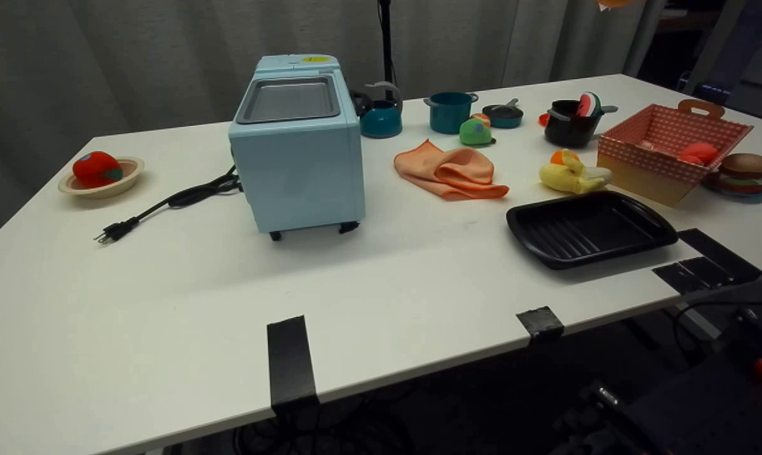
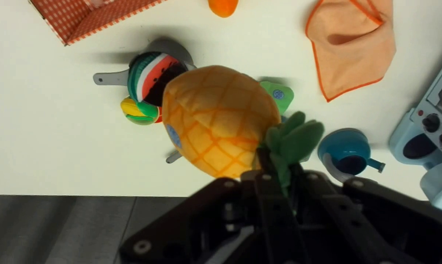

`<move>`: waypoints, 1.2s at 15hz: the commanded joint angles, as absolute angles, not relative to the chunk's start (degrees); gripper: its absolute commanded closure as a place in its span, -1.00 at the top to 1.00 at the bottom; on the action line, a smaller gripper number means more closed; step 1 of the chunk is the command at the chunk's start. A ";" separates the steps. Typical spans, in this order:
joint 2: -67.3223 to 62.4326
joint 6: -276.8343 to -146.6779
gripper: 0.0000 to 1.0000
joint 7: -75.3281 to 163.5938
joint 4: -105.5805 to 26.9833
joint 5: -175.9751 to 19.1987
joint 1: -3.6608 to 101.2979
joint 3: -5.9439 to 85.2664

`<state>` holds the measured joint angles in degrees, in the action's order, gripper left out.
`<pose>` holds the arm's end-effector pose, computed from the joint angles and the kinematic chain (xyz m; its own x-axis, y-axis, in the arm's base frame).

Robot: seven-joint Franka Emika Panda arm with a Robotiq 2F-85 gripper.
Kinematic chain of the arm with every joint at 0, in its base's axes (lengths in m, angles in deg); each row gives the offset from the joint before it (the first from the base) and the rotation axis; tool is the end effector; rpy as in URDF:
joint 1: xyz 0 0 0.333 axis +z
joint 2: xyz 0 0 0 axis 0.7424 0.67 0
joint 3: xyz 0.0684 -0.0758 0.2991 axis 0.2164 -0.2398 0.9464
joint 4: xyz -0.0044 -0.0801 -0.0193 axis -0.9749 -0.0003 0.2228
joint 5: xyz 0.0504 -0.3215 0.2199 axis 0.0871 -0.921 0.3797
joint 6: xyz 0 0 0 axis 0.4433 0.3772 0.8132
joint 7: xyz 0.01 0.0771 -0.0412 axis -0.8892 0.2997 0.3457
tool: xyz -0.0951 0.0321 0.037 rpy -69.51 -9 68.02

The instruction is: Put the pineapple on the table

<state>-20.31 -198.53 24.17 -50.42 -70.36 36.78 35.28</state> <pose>0.5531 -0.1924 0.5789 0.9354 -0.0998 0.3392 -0.1058 -0.9944 -0.0008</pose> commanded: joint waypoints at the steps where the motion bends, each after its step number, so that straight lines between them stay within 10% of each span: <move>1: -22.81 -201.47 -0.95 23.13 -54.67 -70.28 39.11 36.21; 18: -12.28 -222.13 -0.95 32.92 -62.57 -79.02 42.86 39.16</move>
